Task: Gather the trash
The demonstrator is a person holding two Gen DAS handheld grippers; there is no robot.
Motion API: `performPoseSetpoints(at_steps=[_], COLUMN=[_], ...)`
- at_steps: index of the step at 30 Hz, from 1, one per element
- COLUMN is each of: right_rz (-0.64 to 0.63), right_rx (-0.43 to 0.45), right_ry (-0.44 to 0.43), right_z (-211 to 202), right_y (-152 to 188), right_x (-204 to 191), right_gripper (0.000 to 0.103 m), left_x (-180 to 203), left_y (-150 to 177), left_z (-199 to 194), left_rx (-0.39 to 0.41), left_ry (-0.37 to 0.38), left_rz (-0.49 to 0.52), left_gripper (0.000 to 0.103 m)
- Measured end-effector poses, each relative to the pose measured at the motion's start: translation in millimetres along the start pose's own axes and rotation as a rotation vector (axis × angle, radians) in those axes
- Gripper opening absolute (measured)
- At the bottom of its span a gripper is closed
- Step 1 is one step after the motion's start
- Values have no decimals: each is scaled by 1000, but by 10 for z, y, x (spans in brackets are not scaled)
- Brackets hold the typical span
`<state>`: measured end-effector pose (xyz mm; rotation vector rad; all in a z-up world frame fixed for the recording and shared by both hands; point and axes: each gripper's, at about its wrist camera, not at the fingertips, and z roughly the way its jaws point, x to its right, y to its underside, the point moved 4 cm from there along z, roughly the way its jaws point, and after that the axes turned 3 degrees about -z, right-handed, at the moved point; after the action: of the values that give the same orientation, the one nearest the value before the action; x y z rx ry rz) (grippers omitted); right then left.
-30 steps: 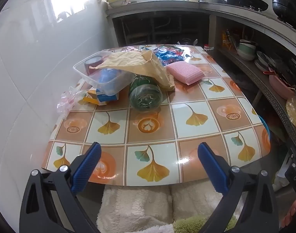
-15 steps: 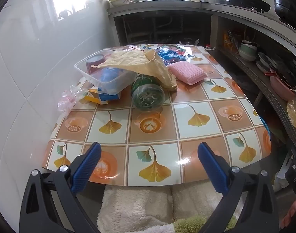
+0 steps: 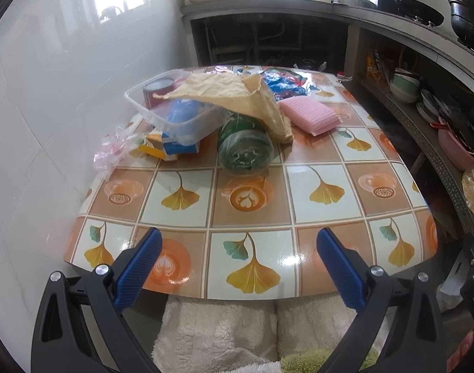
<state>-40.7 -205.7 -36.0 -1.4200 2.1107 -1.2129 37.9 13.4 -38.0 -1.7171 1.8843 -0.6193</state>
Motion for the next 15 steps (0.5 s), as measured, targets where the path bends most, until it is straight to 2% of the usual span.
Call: performPoseSetpoints(at_steps=[15], right_rz=[2], right_rx=[-2], right_ry=[-3], right_z=[29], right_y=[0], right_x=[-19], right_gripper=[96], left_x=[10], left_y=[49], left_z=[53], left_rx=[-24], left_ry=[-7], left_rz=[3], left_gripper=[97])
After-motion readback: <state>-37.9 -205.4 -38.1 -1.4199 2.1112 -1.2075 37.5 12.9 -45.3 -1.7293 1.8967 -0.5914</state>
